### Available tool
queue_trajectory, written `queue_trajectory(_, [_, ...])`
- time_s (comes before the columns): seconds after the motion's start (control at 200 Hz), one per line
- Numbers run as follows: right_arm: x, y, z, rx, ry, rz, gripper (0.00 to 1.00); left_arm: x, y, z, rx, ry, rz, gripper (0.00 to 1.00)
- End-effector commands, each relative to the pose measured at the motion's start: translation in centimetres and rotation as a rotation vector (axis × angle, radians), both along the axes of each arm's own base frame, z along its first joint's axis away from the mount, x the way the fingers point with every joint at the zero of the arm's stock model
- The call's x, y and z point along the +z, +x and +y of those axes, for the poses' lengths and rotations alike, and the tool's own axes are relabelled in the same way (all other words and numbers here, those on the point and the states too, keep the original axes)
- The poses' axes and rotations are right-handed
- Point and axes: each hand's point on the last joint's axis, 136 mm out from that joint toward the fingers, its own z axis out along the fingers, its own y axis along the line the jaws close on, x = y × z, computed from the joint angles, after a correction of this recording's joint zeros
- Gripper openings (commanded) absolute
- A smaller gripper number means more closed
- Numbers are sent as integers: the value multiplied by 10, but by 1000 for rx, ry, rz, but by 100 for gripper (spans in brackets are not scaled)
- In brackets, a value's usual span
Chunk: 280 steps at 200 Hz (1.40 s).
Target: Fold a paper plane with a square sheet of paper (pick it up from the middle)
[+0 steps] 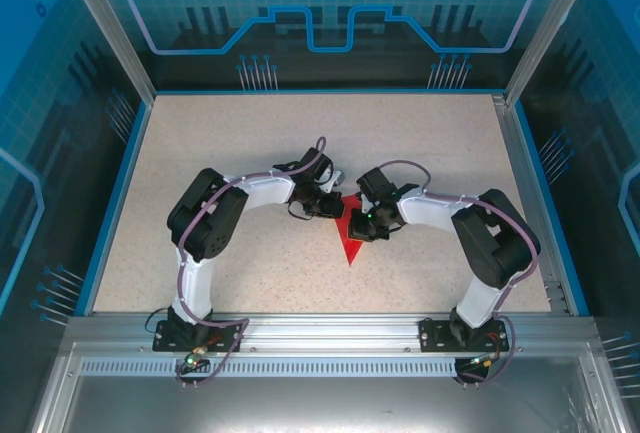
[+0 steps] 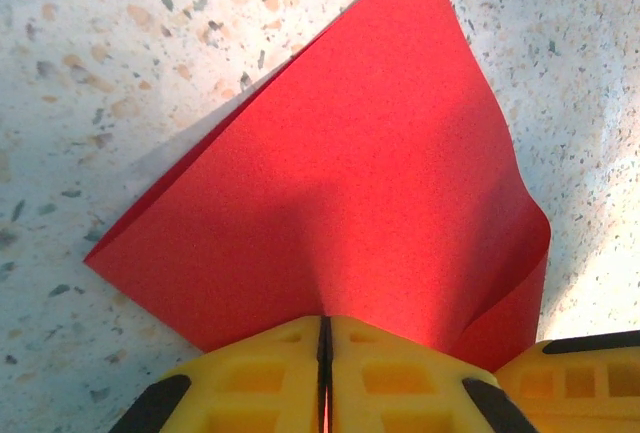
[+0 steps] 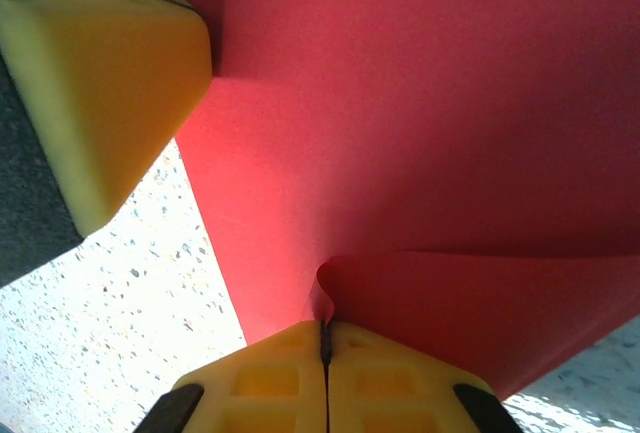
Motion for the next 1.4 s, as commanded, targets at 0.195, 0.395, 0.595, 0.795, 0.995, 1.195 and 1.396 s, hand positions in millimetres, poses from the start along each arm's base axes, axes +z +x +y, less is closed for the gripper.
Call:
queue_trajectory(0.195, [0,6,4,-20,-1,-8,6,-28,-17,10,0,44,88,11])
queue_trajectory(0.395, [-2,4,2,-21,-13,-2,7,-30,-18,10,-1,47,91,11])
queue_trajectory(0.595, [-6,2,-2,-16,-34,8,13,-30,-18,10,-1,47,92,11])
queue_trajectory(0.795, [-7,1,-3,-13,-37,12,25,-30,-18,10,-2,42,93,11])
queue_trajectory(0.995, [-10,-1,-4,-15,-42,18,31,-26,-17,8,-1,34,89,12])
queue_trajectory(1.195, [-10,-1,-6,-23,-43,12,37,-11,-14,8,4,13,67,12])
queue_trajectory(1.396, [-8,-2,-8,-34,-32,3,43,8,-8,9,10,-16,45,13])
